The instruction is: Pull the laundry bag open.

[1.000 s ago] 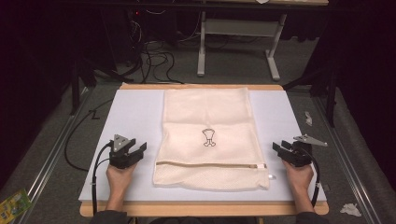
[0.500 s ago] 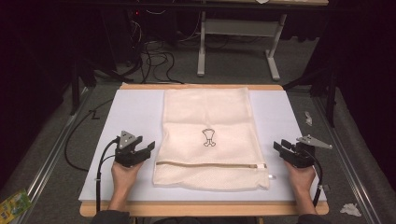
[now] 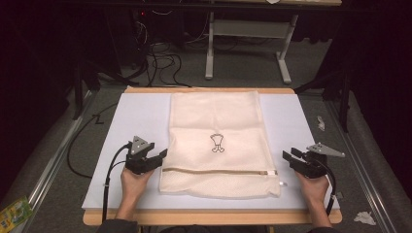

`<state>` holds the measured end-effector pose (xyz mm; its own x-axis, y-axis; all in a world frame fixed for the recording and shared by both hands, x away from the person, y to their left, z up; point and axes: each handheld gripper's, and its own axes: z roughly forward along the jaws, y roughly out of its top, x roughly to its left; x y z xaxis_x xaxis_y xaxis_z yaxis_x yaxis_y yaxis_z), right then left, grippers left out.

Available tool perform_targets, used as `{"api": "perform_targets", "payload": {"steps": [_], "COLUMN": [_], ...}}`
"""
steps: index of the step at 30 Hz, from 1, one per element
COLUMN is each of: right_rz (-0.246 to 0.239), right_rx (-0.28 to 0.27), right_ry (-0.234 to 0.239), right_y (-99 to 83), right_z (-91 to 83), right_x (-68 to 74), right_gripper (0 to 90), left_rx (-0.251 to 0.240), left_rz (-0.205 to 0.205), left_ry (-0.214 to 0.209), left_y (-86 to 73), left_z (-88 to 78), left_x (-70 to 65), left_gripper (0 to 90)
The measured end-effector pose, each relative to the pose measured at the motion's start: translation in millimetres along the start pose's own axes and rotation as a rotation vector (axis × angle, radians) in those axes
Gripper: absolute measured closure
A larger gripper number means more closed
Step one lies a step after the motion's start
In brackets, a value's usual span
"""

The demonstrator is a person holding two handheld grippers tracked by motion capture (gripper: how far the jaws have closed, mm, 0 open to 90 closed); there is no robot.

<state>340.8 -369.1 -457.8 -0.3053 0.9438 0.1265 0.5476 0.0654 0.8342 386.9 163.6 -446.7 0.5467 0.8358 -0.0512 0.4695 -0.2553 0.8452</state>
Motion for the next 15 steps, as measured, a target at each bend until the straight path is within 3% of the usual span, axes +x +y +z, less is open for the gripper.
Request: {"api": "perform_targets", "payload": {"steps": [3,5,9,15], "right_rz": [0.004,-0.004,-0.022,-0.026], "right_rx": [-0.007,-0.007,-0.041,-0.008], "right_ry": [0.006,0.013,-0.008,0.045], "right_y": [-0.2,-1.5,-4.8,-3.8], "right_z": [-4.4,-8.2,-11.7,-9.0], "right_x": [1.7,4.5,9.1,16.2], "right_gripper": [54.9,54.7,57.4,62.2], "left_rx": [0.003,0.052,0.069,0.068], "left_rz": [0.004,0.01,0.032,0.045], "left_ry": [-0.005,-0.004,-0.01,-0.028], "left_y": [3.2,8.8,12.2,21.5], "left_z": [-0.1,2.2,4.1,6.7], "left_x": [-3.4,-9.1,-17.4,-32.9], "left_gripper": [40.4,39.5,39.1,39.6]}}
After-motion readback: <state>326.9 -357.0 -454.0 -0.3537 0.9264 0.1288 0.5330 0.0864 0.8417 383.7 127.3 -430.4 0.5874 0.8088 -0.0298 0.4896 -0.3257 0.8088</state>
